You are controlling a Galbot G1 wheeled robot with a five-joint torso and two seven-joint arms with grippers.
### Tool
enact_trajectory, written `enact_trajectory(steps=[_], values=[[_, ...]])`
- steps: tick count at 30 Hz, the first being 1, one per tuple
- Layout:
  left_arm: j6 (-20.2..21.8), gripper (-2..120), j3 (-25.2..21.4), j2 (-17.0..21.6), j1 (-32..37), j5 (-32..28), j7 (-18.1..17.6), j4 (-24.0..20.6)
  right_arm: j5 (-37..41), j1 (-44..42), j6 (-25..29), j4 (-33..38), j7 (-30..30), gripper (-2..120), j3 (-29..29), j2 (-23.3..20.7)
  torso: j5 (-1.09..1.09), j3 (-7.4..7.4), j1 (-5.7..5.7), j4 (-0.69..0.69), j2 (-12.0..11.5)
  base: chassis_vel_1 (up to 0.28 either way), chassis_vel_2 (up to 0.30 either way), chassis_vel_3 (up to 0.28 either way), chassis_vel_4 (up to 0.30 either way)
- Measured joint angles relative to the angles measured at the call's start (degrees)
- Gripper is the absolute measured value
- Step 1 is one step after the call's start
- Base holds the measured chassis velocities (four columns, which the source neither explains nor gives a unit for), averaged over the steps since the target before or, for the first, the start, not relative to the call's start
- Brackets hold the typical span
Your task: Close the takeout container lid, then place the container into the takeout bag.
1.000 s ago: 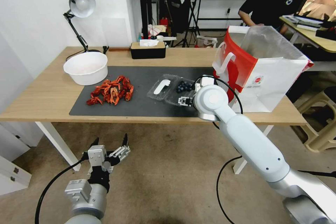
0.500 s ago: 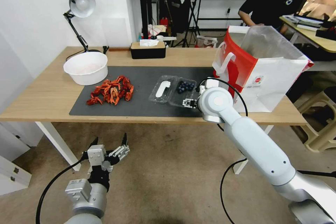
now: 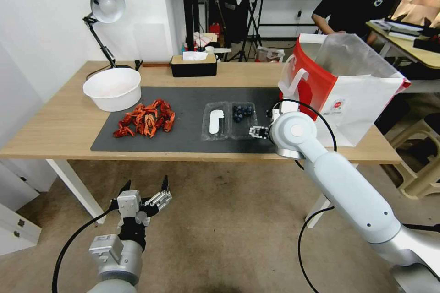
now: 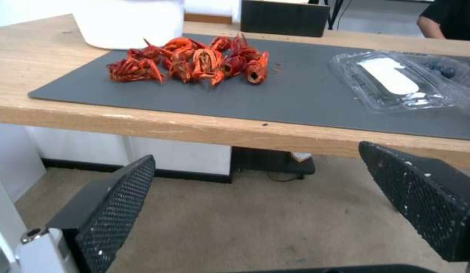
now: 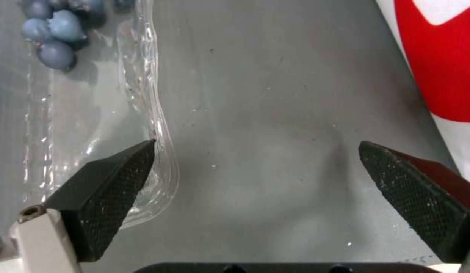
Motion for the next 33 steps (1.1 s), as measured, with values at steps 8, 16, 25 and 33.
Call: enact_trajectory(steps=[8, 16, 25, 33], values=[[-0.4, 100, 0.1, 0.3, 0.3, 0.0, 0.1, 0.1, -1.5, -0.6, 0.0, 0.0, -0.9, 100, 0.5, -0.1, 0.0, 0.0, 0.0, 0.0, 0.0, 0.0, 0.0, 0.0, 0.0], [-0.6, 100, 0.2, 0.3, 0.3, 0.1, 0.3, 0.0, -6.9, -2.1, 1.5, 3.9, -9.5, 100, 1.9, -0.7, 0.0, 0.0, 0.0, 0.01, 0.0, 0.0, 0.0, 0.0, 0.0], [-0.8, 100, -0.2, 0.5, 0.3, -0.1, 1.2, -0.4, -39.0, -13.9, 16.0, 11.1, -38.2, 100, 3.5, -5.7, 0.03, 0.01, 0.0, 0.0, 0.0, 0.0, 0.0, 0.0, 0.0], [-0.9, 100, 0.2, 0.8, -0.1, -0.4, 1.4, -0.3, -58.3, -30.3, 34.0, 14.6, -58.6, 100, 12.4, -8.6, -0.03, -0.01, -0.01, 0.01, 0.0, 0.0, 0.0, 0.0, 0.0]])
